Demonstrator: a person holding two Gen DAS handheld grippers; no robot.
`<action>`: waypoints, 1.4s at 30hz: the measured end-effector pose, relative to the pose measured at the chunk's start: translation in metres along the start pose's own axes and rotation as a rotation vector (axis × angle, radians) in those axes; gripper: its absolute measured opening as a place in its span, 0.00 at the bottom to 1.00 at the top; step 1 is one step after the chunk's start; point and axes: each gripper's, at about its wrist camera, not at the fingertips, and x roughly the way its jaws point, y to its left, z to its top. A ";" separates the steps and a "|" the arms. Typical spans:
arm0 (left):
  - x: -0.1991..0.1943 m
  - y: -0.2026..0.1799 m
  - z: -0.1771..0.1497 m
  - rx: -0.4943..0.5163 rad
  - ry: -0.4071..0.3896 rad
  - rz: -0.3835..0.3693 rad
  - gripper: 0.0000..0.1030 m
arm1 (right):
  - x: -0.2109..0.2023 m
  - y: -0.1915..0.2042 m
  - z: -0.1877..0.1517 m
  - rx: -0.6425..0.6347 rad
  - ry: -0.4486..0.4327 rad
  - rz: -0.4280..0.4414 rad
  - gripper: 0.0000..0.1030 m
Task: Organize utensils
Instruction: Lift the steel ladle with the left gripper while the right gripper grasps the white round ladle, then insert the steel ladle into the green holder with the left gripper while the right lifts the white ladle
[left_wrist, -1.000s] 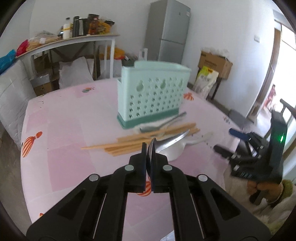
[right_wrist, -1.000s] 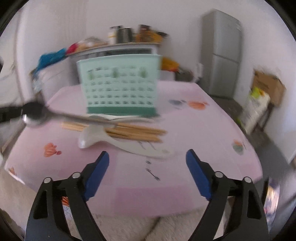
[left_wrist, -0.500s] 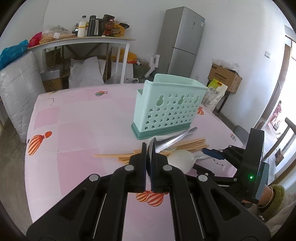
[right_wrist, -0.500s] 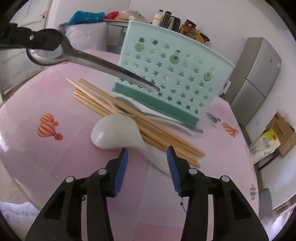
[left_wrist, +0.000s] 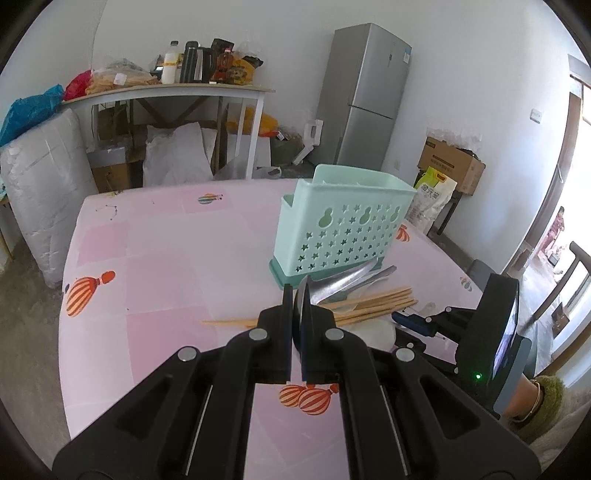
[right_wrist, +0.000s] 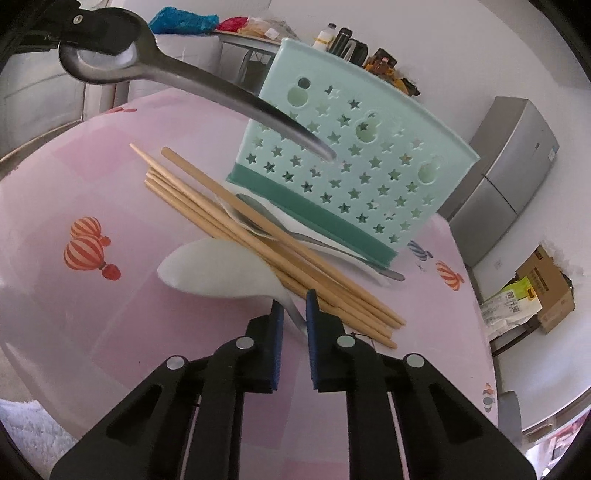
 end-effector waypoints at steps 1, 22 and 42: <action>-0.002 0.000 0.001 -0.001 -0.006 0.000 0.02 | -0.001 -0.002 0.000 0.001 -0.005 -0.005 0.10; -0.029 -0.004 0.072 0.058 -0.141 0.104 0.02 | -0.039 -0.068 -0.003 0.251 -0.149 0.028 0.04; 0.068 -0.063 0.127 0.635 0.236 0.352 0.02 | -0.034 -0.091 -0.012 0.390 -0.189 0.113 0.04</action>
